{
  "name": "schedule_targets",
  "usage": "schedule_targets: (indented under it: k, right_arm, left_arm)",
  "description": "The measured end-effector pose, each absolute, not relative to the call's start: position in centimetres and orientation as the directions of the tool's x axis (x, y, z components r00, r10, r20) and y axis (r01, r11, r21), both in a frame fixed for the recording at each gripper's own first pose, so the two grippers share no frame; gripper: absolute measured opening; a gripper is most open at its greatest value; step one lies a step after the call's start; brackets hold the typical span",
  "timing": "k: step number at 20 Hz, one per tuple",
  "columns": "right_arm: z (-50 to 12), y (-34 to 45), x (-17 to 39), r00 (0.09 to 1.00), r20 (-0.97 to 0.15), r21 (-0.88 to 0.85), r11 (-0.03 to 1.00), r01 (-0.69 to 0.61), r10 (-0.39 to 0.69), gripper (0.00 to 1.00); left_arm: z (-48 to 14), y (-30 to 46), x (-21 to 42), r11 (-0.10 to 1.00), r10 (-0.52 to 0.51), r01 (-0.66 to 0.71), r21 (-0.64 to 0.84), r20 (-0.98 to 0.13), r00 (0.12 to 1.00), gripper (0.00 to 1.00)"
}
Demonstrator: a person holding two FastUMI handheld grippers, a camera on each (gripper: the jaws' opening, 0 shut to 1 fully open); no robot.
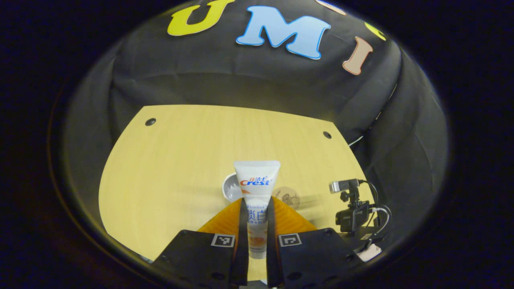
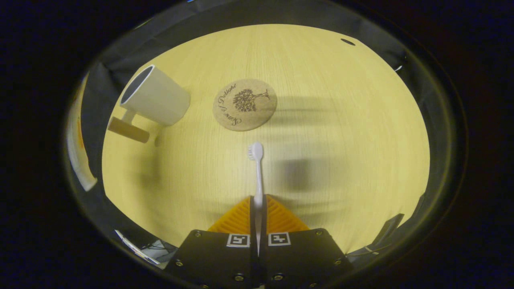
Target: Put the toothbrush and toothpaste on the desktop into the cup, then pick up the cup and place it on the coaster on the desktop.
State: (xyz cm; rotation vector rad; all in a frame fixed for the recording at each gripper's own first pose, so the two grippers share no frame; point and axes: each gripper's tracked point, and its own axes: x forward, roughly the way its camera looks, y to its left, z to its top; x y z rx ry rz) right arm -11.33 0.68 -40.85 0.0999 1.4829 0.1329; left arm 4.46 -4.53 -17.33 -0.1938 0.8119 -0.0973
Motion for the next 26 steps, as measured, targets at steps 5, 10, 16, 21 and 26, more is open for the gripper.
schedule_targets:
  k: [5,10,16,21,26]
  right_arm:
    - [-40.8,0.7,-11.3,0.088,-0.985,0.145,0.989,-0.022,0.146,0.02]
    - [-40.9,0.7,-11.3,0.094,-0.984,0.151,0.989,-0.009,0.151,0.03]
    - [-40.9,0.7,-11.3,0.101,-0.982,0.162,0.987,0.008,0.160,0.02]
    - [-40.8,0.6,-11.3,0.103,-0.979,0.175,0.984,0.010,0.173,0.03]
    - [-40.9,0.7,-11.3,0.103,-0.979,0.179,0.984,0.012,0.177,0.03]
  left_arm:
    - [-16.0,-3.6,9.6,0.981,-0.154,0.032,-0.190,-0.671,0.725,0.26]
    - [-17.4,-3.3,13.5,0.984,-0.155,0.060,-0.166,-0.648,0.746,0.25]
    - [-20.3,-3.2,16.0,0.985,-0.153,0.068,-0.157,-0.621,0.769,0.24]
    - [-22.6,-3.4,16.3,0.987,-0.147,0.081,-0.137,-0.593,0.791,0.25]
    - [-23.8,-3.6,15.6,0.991,-0.133,0.096,-0.094,-0.584,0.801,0.29]
